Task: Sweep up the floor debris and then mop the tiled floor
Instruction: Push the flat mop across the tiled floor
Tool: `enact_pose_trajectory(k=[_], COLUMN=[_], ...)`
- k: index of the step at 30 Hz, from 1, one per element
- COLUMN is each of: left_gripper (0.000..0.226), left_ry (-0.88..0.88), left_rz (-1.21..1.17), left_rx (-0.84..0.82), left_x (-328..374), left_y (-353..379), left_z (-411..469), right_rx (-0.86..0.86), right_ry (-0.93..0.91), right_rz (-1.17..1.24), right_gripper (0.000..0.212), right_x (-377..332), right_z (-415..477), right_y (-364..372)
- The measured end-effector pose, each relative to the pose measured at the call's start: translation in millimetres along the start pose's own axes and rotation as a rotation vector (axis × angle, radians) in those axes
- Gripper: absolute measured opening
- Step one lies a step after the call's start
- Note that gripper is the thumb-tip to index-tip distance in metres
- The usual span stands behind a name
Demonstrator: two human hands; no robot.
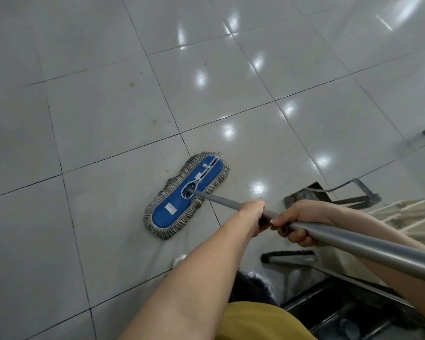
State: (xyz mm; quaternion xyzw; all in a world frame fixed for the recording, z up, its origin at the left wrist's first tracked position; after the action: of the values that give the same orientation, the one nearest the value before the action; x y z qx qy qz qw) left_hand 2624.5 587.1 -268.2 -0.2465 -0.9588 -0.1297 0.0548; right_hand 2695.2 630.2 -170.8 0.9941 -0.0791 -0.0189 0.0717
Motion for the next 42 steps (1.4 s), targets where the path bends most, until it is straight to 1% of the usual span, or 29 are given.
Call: enact_pose_trajectory(k=[4,7,12,13,17,19,21,23,25,30,34,38,42], left_gripper=[0.021,0.021,0.006,0.006,0.018,0.025,0.034,0.032,0.028,0.026,0.023,0.023,0.025], left_ry=[0.034,0.06,0.09,0.115,0.213,0.215,0.172,0.156,0.161,0.209,0.212,0.196,0.22], left_rz=[0.059,0.128,0.258,0.276,0.259,0.185,0.055,-0.11,-0.185,-0.256,-0.238,-0.212,-0.25], left_rx=[0.012,0.062,0.107,0.13,0.291,0.312,0.257,0.154,0.09,0.028,0.001,0.009,0.026], left_x=[8,19,24,32,79,90,89,89,96,118,131,135,147], left_y=[-12,-29,-62,-69,-104,-117,-124,-125,-124,-109,-100,-109,-123], left_z=[6,9,26,29,29,25,25,24,24,23,25,29,31], right_rx=[-0.071,-0.076,-0.039,-0.027,0.005,0.018,0.023,0.02,0.022,0.07,0.106,0.103,0.096], right_ry=[-0.029,-0.082,-0.196,-0.217,-0.283,-0.3,-0.29,-0.268,-0.254,-0.221,-0.221,-0.21,-0.237], right_rz=[0.08,0.111,0.179,0.19,0.157,0.143,0.148,0.156,0.144,0.123,0.115,0.127,0.139], right_gripper=[0.028,0.029,0.029,0.028,0.03,0.03,0.031,0.033,0.037,0.044,0.045,0.047,0.044], right_x=[-7,-21,-34,-43,-95,-115,-122,-127,-136,-157,-168,-170,-188], right_z=[10,20,50,55,75,83,88,89,86,71,67,78,87], right_y=[11,23,55,57,63,68,71,71,68,47,33,42,49])
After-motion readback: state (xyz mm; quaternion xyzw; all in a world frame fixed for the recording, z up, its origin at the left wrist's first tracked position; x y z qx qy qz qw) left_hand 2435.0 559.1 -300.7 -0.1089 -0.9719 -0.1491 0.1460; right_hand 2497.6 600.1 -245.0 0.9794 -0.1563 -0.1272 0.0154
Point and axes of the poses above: each hand's wrist, its own z-axis towards the middle knuckle, its own y-axis out of the palm, x = y × z, the point moved 6 cm from there along z, towards the middle knuckle, and after that the axes turned 8 degrees about -z, right-handed, at the moved point
